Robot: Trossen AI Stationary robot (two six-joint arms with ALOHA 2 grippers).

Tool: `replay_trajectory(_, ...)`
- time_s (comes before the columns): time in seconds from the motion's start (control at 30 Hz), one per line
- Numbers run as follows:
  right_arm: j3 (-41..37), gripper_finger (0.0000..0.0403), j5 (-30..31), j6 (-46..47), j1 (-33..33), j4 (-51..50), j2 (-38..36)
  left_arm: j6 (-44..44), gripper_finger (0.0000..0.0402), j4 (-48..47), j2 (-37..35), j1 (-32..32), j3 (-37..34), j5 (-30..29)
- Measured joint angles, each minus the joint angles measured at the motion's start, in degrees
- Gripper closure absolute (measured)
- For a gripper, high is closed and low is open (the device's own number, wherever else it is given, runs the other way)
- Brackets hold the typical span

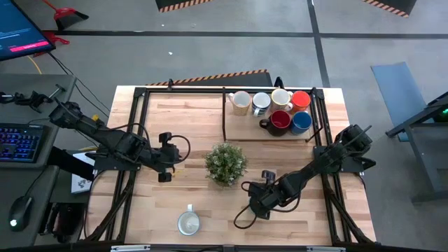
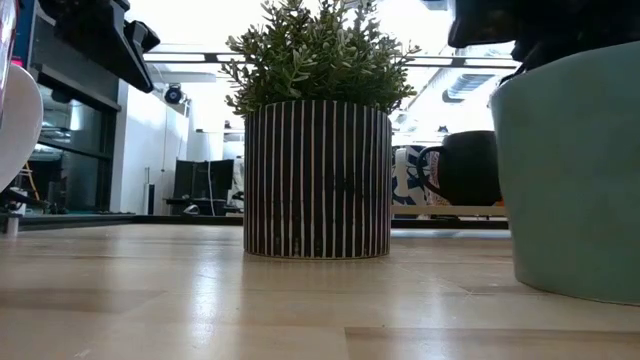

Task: Place coffee mugs
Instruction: Put the green mug on the shelf

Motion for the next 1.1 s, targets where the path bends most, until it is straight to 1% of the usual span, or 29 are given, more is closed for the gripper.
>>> replay_trajectory(0.03, 0.0, 0.0380, 0.0, -0.1, 0.0, -0.1, 0.0, 0.0, 0.0366, 0.0, 0.0, 0.0, 0.0, 0.0)
replay_trajectory(0.07, 0.1, 0.0389, 0.0, -0.8, 0.0, 0.0, -0.2, 0.0, 0.0366, 0.0, 0.0, 0.0, 0.0, 0.0)
replay_trajectory(0.17, 0.1, 0.0390, 2.1, -0.1, 0.1, -2.0, -1.0, 0.0, 0.0366, 0.0, 0.0, 0.0, 0.0, 0.0)
replay_trajectory(0.27, 0.3, 0.0399, 4.6, 0.7, 0.0, -7.7, -3.9, 0.0, 0.0366, 0.0, 0.0, 0.0, 0.0, 0.0)
replay_trajectory(0.47, 6.1, 0.0401, 17.7, 8.3, 0.6, -29.3, -11.5, 0.0, 0.0366, 0.0, 0.0, 0.0, 0.0, 0.0)
replay_trajectory(0.57, 10.4, 0.0401, 23.9, 10.3, 0.5, -39.2, -15.0, 0.0, 0.0366, -0.2, 0.0, 0.0, 0.0, 0.0)
replay_trajectory(0.67, 14.6, 0.0402, 30.6, 10.5, -0.7, -46.4, -17.3, 0.1, 0.0366, -0.2, 0.0, 0.0, 0.0, 0.0)
replay_trajectory(0.73, 17.0, 0.0402, 33.6, 8.7, -2.9, -48.5, -18.5, 0.1, 0.0366, -0.2, 0.0, 0.0, 0.0, 0.0)
replay_trajectory(0.83, 19.6, 0.0402, 33.7, 2.6, -8.7, -48.4, -19.2, 0.1, 0.0366, -0.2, 0.0, 0.0, 0.0, 0.0)
replay_trajectory(0.97, 21.4, 0.0402, 28.6, -7.4, -19.1, -45.6, -19.2, 0.1, 0.0366, -0.2, 0.0, 0.0, 0.0, -0.1)
replay_trajectory(1.03, 21.7, 0.0402, 23.9, -12.6, -24.2, -42.7, -19.2, 0.1, 0.0366, -0.2, 0.0, 0.0, 0.0, -0.1)
replay_trajectory(1.1, 21.7, 0.0402, 16.8, -17.8, -29.4, -38.8, -19.2, 0.0, 0.0366, -0.1, 0.0, 0.0, 0.0, -0.1)
